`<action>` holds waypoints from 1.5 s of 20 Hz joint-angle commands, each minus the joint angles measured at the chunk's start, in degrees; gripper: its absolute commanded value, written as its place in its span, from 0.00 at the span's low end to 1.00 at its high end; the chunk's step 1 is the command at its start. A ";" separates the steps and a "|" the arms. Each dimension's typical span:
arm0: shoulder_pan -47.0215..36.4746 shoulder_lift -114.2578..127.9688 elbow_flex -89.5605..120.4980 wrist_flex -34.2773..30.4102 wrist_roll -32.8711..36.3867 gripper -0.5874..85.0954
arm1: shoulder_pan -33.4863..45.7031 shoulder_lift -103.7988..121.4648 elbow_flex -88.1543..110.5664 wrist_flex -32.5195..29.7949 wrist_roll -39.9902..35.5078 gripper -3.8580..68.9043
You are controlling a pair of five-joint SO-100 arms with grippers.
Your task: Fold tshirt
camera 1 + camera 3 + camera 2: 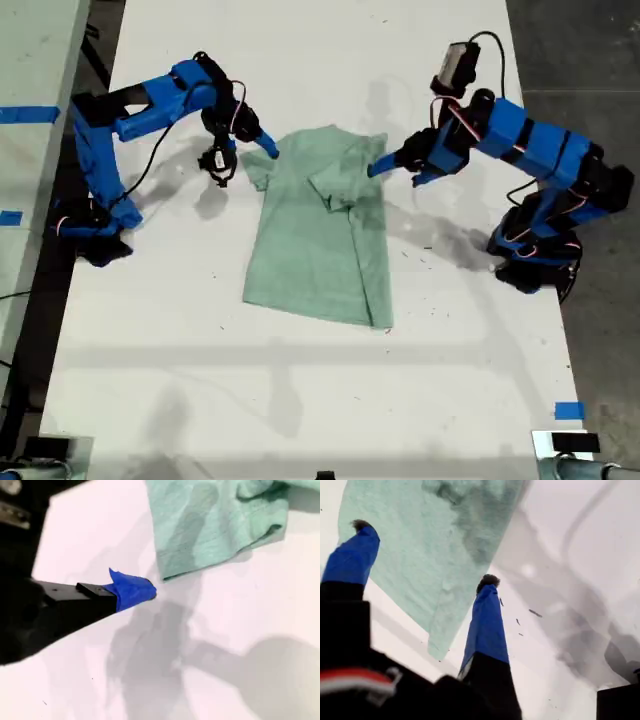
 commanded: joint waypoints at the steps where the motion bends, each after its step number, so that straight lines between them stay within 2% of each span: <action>1: -0.97 -3.60 -3.87 -2.64 0.79 0.41 | -0.70 5.98 1.41 -0.79 1.05 0.53; 4: -1.58 -9.58 -7.03 -2.29 0.44 0.37 | -0.70 9.93 4.04 -0.79 1.49 0.53; 7: -1.93 -18.11 -16.35 3.78 -0.18 0.26 | -0.18 12.66 6.42 -0.70 1.58 0.53; 9: -1.93 -21.97 -21.45 6.86 -0.18 0.06 | 0.00 13.01 7.21 -0.79 1.58 0.53; 10: -1.85 -22.15 -21.88 7.03 -0.18 0.01 | 0.00 13.01 7.38 -0.88 1.58 0.53; 20: -2.20 -11.34 -22.94 14.15 1.14 0.01 | 0.35 13.89 8.61 -1.32 1.58 0.53; 27: 3.52 -4.66 -24.96 13.71 2.20 0.01 | 0.44 14.50 9.93 -2.11 1.58 0.53; 30: 7.65 -4.39 -28.65 11.34 3.69 0.01 | 0.44 14.50 10.28 -2.11 1.67 0.53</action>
